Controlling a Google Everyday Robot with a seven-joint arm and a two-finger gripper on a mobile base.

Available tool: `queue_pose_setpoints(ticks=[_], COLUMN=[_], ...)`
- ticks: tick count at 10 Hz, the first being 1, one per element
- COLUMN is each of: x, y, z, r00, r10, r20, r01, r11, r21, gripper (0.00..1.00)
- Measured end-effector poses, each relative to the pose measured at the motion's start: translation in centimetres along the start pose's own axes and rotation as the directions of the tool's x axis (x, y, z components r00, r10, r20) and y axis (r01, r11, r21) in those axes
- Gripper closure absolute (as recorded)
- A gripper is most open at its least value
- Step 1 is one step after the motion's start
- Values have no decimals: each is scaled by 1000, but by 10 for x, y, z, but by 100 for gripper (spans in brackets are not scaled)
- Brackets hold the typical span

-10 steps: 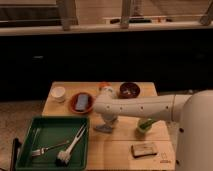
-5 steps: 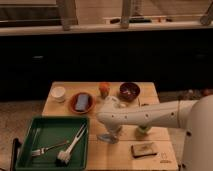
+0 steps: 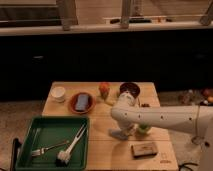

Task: Wipe table surface with towel

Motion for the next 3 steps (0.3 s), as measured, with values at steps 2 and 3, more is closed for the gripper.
queue_pose_setpoints(ticks=[2,3], x=[9,10], y=[-27,-38], z=[-2,-3], r00=[998,997], r10=[68,82], r20=[5,12], r01=[-68,-82], r11=[997,995], r21=[46,60], gripper=[100,100])
